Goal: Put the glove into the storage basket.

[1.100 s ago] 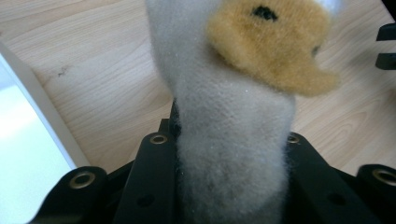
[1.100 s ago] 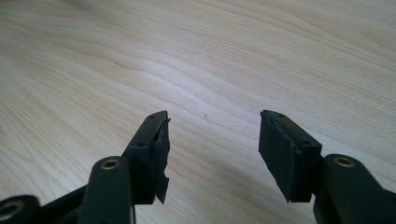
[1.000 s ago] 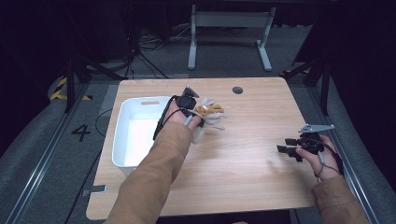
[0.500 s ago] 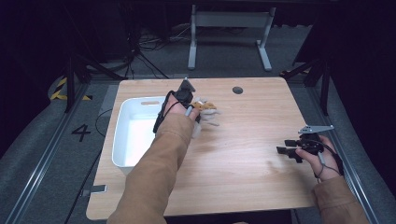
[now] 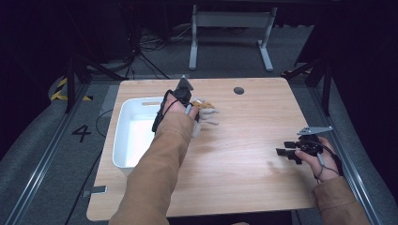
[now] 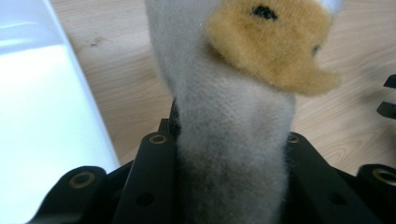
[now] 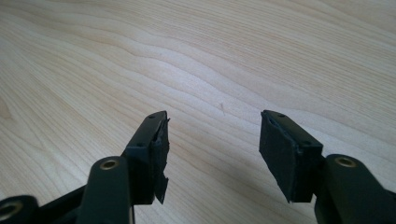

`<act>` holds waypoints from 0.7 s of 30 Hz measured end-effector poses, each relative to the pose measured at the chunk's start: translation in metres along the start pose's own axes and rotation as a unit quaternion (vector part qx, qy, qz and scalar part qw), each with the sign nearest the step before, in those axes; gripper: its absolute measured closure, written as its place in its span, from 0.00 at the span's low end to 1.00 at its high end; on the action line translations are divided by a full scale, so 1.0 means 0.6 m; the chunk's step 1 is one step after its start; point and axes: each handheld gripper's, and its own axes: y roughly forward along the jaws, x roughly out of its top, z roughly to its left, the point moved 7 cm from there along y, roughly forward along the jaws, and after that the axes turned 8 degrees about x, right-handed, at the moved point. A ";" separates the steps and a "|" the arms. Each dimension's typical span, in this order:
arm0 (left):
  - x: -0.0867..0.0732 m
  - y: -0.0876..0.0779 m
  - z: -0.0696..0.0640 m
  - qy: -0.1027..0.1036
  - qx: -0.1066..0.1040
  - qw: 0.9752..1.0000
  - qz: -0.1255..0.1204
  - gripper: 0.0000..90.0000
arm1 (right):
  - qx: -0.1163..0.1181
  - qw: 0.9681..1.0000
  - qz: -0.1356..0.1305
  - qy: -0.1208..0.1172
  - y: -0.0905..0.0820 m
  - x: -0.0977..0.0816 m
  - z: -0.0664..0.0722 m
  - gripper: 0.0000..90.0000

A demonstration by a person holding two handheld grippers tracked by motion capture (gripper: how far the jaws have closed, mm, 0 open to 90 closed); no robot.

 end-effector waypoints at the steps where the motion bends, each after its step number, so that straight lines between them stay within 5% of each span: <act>1: 0.000 -0.004 0.004 -0.002 0.002 1.000 0.000 0.79 | 0.001 1.000 0.002 0.000 0.002 0.001 0.000 0.48; 9: -0.004 -0.048 0.031 -0.019 0.022 0.999 -0.020 0.79 | 0.016 1.000 0.001 -0.009 0.021 0.019 0.006 0.48; 21: 0.000 -0.064 0.051 -0.041 0.027 0.998 -0.033 0.79 | 0.012 1.000 0.013 -0.010 0.025 0.013 0.012 0.47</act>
